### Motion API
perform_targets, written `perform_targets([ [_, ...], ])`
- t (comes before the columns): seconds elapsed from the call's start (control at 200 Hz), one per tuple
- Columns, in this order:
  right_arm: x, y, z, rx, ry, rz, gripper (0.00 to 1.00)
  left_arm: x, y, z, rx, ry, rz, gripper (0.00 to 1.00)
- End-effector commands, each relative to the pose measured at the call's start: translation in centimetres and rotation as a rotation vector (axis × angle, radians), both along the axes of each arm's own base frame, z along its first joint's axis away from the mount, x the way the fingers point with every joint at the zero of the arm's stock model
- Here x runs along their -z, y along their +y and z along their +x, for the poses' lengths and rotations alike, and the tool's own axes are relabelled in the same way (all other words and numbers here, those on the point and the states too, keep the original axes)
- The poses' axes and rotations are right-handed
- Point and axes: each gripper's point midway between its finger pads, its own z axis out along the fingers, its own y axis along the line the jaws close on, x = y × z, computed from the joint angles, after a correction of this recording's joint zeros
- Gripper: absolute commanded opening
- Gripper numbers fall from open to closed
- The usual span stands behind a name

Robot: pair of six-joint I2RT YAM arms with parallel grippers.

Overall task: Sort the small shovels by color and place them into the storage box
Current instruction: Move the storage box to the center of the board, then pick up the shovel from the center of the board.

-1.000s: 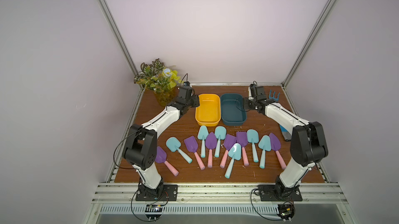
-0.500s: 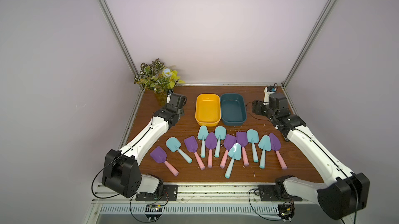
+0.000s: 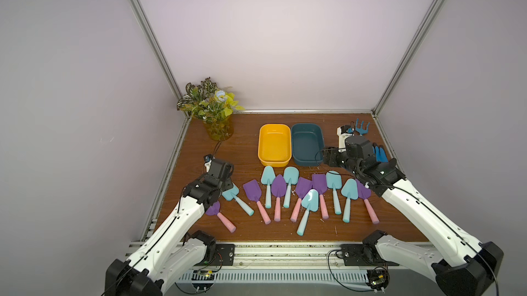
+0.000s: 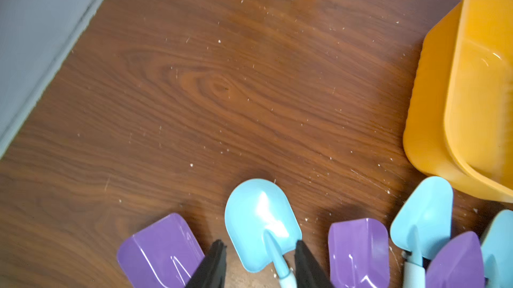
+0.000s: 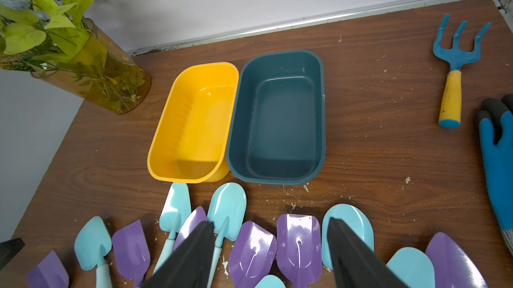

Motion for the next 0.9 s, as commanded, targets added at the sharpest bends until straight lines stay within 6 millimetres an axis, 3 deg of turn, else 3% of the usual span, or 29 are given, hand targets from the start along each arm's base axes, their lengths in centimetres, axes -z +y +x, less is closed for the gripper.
perform_targets([
  [0.0, -0.4, -0.1, -0.8, 0.015, -0.011, 0.017, 0.71, 1.2, -0.7, -1.6, -0.008, 0.034, -0.035, 0.42],
  [0.285, -0.3, -0.1, -1.6, 0.001, -0.027, 0.008, 0.71, 2.1, -3.2, -3.1, 0.002, 0.048, -0.022, 0.46],
  [0.425, -0.1, 0.2, -1.4, -0.018, -0.026, -0.012, 0.71, 2.2, -3.4, -4.2, -0.025, 0.031, -0.066, 0.47],
  [0.66, 0.6, 0.8, -0.6, -0.053, -0.002, -0.079, 0.72, 4.5, -3.5, -6.3, -0.056, 0.079, -0.110, 0.51],
  [0.896, 1.0, 0.8, -0.4, -0.056, -0.007, -0.096, 0.73, 4.1, -3.6, -7.4, -0.071, 0.065, -0.129, 0.56],
])
